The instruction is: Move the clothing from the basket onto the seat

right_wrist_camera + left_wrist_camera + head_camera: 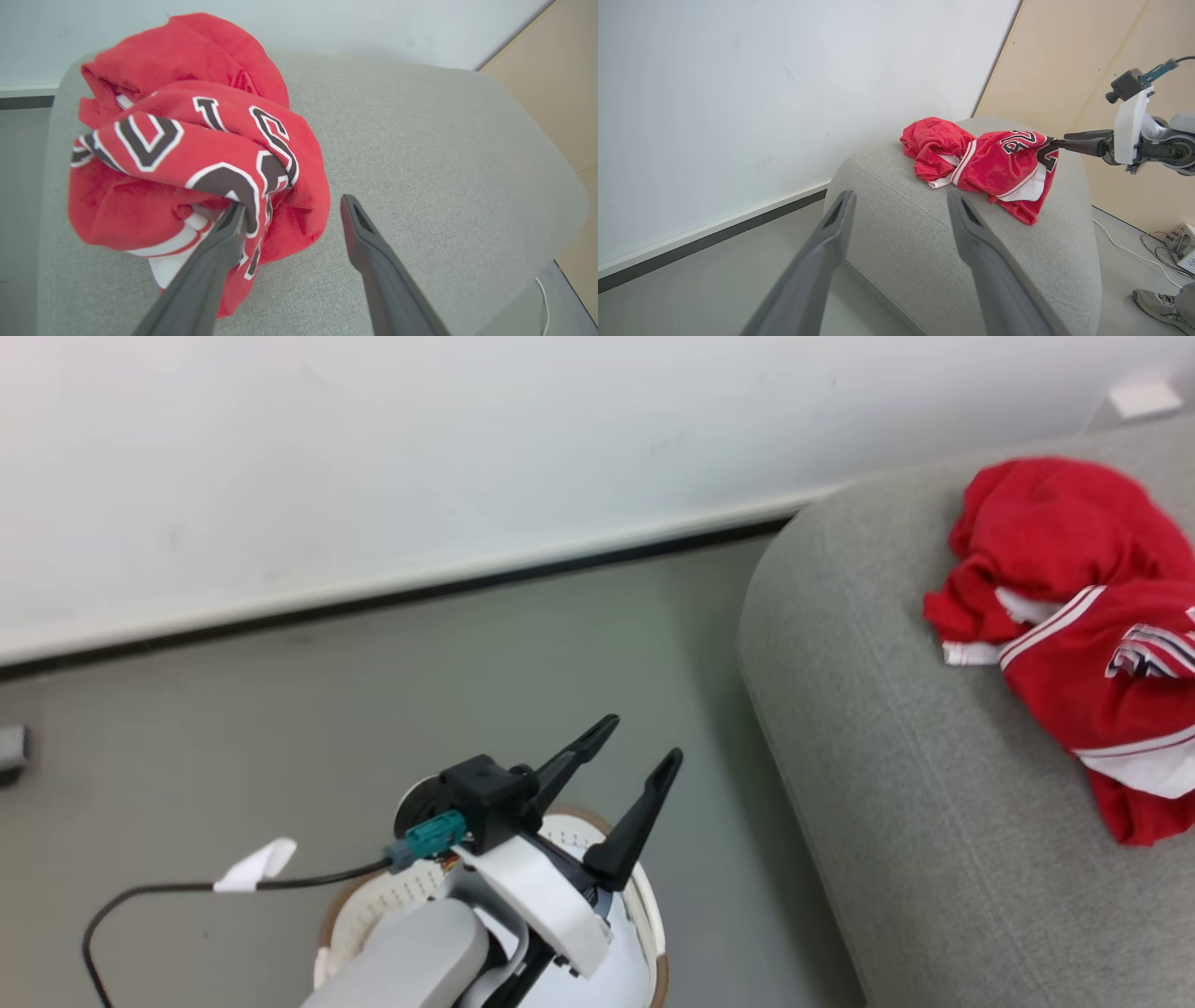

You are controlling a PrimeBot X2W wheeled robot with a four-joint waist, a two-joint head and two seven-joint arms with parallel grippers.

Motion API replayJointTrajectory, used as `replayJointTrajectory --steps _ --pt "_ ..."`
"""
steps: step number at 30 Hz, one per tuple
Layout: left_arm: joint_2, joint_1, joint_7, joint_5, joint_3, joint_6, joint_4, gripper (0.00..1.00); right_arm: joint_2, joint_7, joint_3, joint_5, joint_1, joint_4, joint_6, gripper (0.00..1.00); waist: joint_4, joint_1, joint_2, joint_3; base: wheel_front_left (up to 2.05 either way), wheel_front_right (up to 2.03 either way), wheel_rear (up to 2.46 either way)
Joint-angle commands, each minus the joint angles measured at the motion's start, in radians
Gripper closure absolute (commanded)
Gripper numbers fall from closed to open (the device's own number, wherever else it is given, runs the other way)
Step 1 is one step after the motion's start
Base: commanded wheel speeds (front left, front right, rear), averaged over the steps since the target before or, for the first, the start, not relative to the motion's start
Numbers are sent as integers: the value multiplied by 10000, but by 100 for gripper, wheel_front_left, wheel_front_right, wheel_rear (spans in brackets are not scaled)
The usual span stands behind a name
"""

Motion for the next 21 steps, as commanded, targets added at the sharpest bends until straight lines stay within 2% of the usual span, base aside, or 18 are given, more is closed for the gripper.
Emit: replayJointTrajectory --steps 1,5,6,9,12,17,21 --pt "6 397 -55 -123 193 112 -20 0 -324 183 267 377 345 -727 -26 0 -34 1 0 -1066 0 0 0" --pt "-7 720 -73 -269 596 288 -147 0 -590 277 522 915 804 -2248 -24 0 189 1 0 -1635 0 0 0" --pt "-7 720 -73 -269 596 288 -147 0 -590 277 522 915 804 -2248 -24 0 189 1 0 -1635 0 0 0" --pt "21 1040 -81 -455 1064 458 -243 0 -444 98 418 1272 1147 -3349 -24 0 469 1 0 -1960 0 0 0" --pt "208 1333 -78 -538 1623 509 -428 0 -16 -211 188 1410 1592 -4339 -25 0 790 1 0 -2118 0 0 0" --pt "649 2078 -76 -385 2743 1020 -802 0 779 -747 126 1208 2420 -5759 -26 0 1292 1 0 -2289 0 0 0" --pt "880 2840 -78 -400 3865 1347 -1202 0 1605 -1349 -106 919 3032 -6397 -25 0 1657 1 0 -2356 0 0 0"
